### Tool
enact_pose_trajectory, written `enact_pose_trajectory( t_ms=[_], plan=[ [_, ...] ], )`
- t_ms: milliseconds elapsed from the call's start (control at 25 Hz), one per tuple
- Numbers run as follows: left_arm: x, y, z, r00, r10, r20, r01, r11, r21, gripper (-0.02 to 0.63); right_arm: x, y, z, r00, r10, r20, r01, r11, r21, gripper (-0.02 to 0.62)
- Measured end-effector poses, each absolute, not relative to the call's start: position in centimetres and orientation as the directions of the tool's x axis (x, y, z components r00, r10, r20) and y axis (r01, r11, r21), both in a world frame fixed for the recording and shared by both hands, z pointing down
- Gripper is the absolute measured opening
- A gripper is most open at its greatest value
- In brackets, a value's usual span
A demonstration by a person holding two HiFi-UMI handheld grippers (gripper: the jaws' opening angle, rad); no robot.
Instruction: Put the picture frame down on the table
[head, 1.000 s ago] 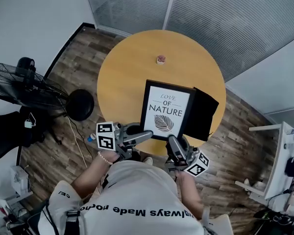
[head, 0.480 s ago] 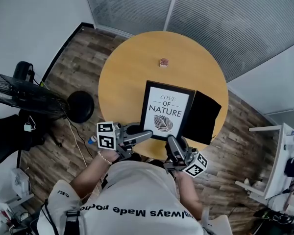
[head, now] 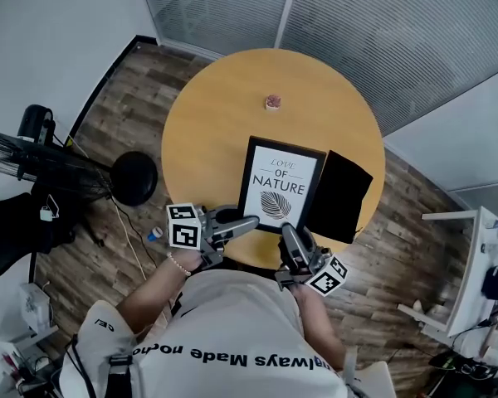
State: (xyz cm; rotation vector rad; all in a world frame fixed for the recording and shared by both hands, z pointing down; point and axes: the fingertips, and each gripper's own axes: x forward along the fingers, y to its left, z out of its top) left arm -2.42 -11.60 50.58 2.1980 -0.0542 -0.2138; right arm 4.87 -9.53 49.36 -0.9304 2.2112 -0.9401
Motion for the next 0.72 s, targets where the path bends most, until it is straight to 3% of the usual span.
enact_pose_trajectory(
  t_ms=[720],
  plan=[
    [4.6, -11.6, 56.8, 0.979, -0.189, 0.073, -0.165, -0.530, 0.832, 0.097, 11.7, -9.7, 56.1, -0.579, -0.812, -0.073, -0.379, 0.348, -0.857, 0.089]
  ],
)
